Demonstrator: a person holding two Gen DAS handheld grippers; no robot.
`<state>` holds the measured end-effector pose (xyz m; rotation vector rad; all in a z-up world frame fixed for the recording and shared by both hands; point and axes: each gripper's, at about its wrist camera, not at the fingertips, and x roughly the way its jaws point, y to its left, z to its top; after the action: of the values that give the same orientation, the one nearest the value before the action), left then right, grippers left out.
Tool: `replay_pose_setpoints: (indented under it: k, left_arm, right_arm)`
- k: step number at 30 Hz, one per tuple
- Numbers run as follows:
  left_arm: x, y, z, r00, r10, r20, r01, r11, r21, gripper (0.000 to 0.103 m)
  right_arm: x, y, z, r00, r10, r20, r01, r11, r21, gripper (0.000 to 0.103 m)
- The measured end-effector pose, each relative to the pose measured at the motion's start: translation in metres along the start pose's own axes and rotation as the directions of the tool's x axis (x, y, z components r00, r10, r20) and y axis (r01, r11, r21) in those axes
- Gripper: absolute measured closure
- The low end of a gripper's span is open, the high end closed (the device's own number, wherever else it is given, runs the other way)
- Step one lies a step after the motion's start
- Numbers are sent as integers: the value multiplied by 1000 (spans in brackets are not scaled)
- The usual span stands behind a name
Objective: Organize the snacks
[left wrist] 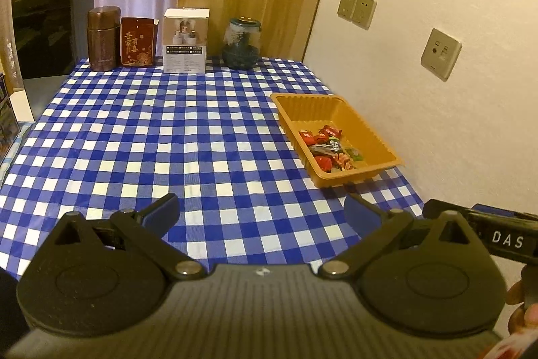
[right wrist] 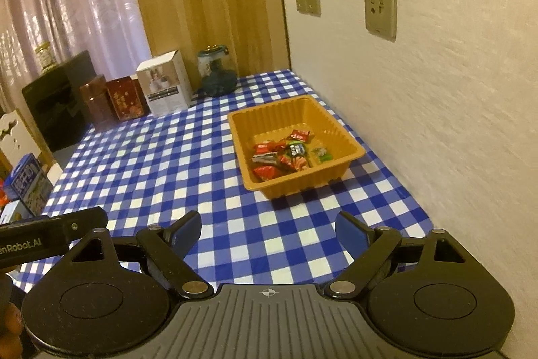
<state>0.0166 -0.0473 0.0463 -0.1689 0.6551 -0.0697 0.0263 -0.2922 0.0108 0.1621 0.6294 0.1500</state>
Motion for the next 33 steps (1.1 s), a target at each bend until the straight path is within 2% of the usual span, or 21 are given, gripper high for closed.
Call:
replay_pose_setpoints:
  k: [11, 33]
  left_arm:
    - [-13, -2, -10, 1000, 3, -14, -3, 1000, 26, 0]
    - [-13, 2, -11, 1000, -13, -13, 14, 999, 43, 0]
  right_arm:
    - [-15, 13, -9, 1000, -8, 7, 8, 998, -60, 17]
    - [-13, 9, -9, 1000, -11, 2, 11, 999, -44, 17]
